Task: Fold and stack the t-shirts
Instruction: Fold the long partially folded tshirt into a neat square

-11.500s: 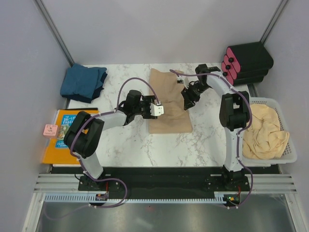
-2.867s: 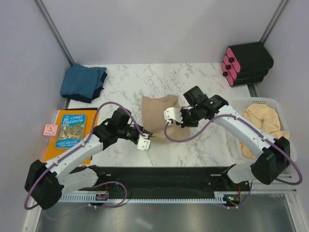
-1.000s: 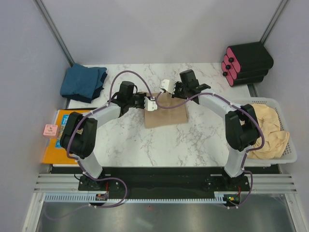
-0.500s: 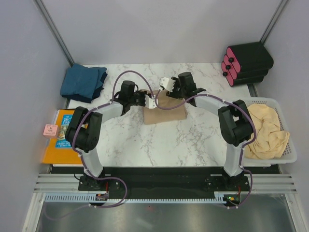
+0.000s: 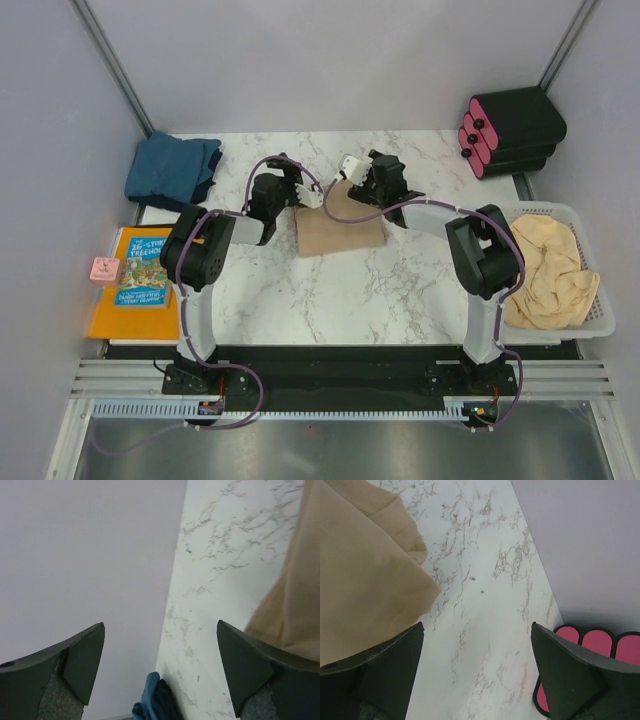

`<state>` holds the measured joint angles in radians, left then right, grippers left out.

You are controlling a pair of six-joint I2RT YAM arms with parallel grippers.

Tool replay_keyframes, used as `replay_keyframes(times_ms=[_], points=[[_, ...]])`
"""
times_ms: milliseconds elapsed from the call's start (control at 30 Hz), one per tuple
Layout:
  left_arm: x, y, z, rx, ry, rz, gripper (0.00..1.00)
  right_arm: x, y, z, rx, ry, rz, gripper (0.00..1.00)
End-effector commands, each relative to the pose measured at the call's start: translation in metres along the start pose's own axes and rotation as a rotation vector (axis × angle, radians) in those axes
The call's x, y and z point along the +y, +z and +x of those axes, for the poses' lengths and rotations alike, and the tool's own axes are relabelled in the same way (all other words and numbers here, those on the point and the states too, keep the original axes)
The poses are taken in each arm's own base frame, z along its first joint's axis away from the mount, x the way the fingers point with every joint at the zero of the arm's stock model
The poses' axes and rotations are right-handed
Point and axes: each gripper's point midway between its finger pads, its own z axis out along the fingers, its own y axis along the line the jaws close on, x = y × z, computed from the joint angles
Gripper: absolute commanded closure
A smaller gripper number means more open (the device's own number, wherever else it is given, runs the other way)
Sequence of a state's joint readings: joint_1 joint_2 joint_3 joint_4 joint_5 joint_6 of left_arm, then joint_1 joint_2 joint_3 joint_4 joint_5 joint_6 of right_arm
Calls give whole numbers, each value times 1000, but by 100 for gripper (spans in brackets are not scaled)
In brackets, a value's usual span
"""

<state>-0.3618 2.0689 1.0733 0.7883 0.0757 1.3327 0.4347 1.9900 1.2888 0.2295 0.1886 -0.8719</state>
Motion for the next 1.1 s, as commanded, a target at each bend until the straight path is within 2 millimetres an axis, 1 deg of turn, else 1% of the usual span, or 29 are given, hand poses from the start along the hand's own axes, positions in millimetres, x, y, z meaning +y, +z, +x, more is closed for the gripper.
replay_keyframes(times_ms=[0, 33, 67, 167, 200, 233, 267, 300, 333, 400, 433, 467, 500, 533, 567, 600, 633, 667, 700, 733, 767, 800, 833, 867, 900, 933, 967, 1033, 1067], points=[[74, -17, -8, -1, 35, -251, 1, -39, -22, -10, -11, 83, 131, 6], [79, -20, -8, 3, 32, -265, 1, -43, -25, -11, -9, 92, 137, 6], [92, -26, -10, 1, 20, -295, 1, -47, -29, -13, -14, 108, 145, 7], [106, -36, -17, -10, -17, -309, 1, -54, -37, -20, -27, 153, 135, 19], [110, -47, -24, -23, -30, -296, 1, -45, -38, -18, -24, 150, 67, 36], [108, -52, -34, -71, -36, -265, 1, -41, -40, -20, -25, 159, 26, 43], [105, -59, -41, -105, -65, -233, 1, -47, -45, -31, -55, 173, -10, 53], [106, -75, -52, -145, -78, -199, 1, -17, -51, -25, -44, 184, -197, 73], [73, -81, -64, -204, -108, -30, 1, -9, -56, -26, -46, 196, -271, 84], [57, -105, -82, -280, -155, 83, 3, 11, -72, -26, -59, 235, -446, 100], [21, -115, -92, -338, -165, 236, 10, 17, -74, -25, -49, 246, -487, 100], [10, -122, -98, -372, -176, 274, 26, 27, -78, -18, -22, 267, -536, 100], [-12, -131, -101, -396, -184, 336, 58, 33, -79, -17, -24, 285, -575, 100], [-25, -134, -107, -430, -160, 370, 77, 47, -76, -17, -28, 310, -637, 100], [-36, -134, -106, -427, -165, 395, 92, 48, -76, -20, -31, 331, -669, 100], [-39, -131, -108, -432, -168, 409, 98, 50, -74, -24, -38, 351, -697, 100], [-52, -125, -104, -412, -212, 444, 98, 66, -70, -26, -48, 393, -775, 100], [-59, -121, -102, -392, -235, 478, 98, 58, -68, -35, -58, 412, -797, 100], [-44, -109, -105, -393, -239, 465, 98, 59, -65, -38, -60, 437, -819, 100], [-47, -103, -103, -377, -271, 484, 98, 71, -56, -37, -45, 474, -869, 100], [-55, -95, -101, -370, -288, 510, 98, 60, -54, -50, -87, 497, -885, 100], [-47, -86, -103, -376, -286, 500, 98, 59, -49, -52, -93, 513, -892, 100], [-47, -82, -105, -388, -278, 503, 98, 65, -40, -50, -84, 531, -906, 100], [-55, -77, -102, -385, -281, 520, 98, 58, -37, -57, -111, 541, -903, 100], [-46, -69, -105, -396, -272, 501, 98, 59, -34, -58, -113, 542, -906, 100], [-45, -63, -104, -395, -277, 500, 98, 65, -27, -54, -104, 545, -913, 100], [-44, -57, -102, -389, -285, 498, 98, 62, -24, -56, -111, 543, -905, 100], [-36, -40, -100, -385, -309, 481, 98, 67, -18, -52, -100, 543, -909, 100], [-23, -32, -102, -391, -311, 457, 98, 66, -15, -47, -95, 539, -903, 100]])
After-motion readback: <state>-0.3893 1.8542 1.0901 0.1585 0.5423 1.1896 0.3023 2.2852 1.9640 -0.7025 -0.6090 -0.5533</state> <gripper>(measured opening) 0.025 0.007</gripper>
